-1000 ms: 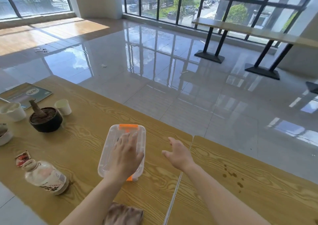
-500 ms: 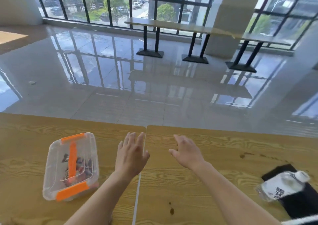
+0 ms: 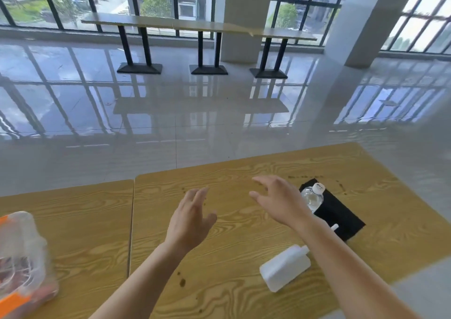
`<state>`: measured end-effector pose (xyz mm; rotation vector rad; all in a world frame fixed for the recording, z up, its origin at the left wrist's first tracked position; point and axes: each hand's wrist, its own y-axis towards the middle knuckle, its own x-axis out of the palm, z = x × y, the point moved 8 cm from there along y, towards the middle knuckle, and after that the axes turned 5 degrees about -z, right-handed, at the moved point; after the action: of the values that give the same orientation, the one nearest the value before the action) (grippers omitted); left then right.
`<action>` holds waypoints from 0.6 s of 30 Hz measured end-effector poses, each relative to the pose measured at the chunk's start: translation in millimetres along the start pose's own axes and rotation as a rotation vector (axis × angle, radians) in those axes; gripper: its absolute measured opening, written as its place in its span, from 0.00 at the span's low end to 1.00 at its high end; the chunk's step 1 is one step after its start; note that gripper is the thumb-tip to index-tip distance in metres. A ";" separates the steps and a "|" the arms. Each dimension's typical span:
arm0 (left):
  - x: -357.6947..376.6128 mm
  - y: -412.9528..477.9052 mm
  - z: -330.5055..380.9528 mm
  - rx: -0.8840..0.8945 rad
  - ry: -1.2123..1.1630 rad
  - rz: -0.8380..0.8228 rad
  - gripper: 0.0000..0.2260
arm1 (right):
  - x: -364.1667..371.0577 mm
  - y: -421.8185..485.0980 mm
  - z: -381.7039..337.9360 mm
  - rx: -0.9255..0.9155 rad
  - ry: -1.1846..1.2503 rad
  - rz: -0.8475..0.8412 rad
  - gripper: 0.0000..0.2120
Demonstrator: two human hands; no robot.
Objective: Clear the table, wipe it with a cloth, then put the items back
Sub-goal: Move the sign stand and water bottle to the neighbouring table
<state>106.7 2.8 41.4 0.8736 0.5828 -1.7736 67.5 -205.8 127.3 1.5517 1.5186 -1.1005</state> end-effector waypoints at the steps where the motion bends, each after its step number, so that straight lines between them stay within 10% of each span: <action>1: 12.3 -1.0 13.0 0.015 -0.024 -0.025 0.29 | -10.9 -7.5 11.4 0.004 0.009 0.010 0.22; 13: 136.6 -31.7 127.5 0.188 -0.158 -0.429 0.32 | -54.1 -65.9 168.2 0.093 0.196 0.061 0.13; 18: 149.0 -32.0 141.0 0.157 -0.238 -0.319 0.12 | -43.6 -56.6 234.0 0.263 0.244 0.135 0.14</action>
<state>5.6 -175.9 10.9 0.6872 0.4487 -2.2006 -10.7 -432.3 78.1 2.0007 1.4413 -1.0989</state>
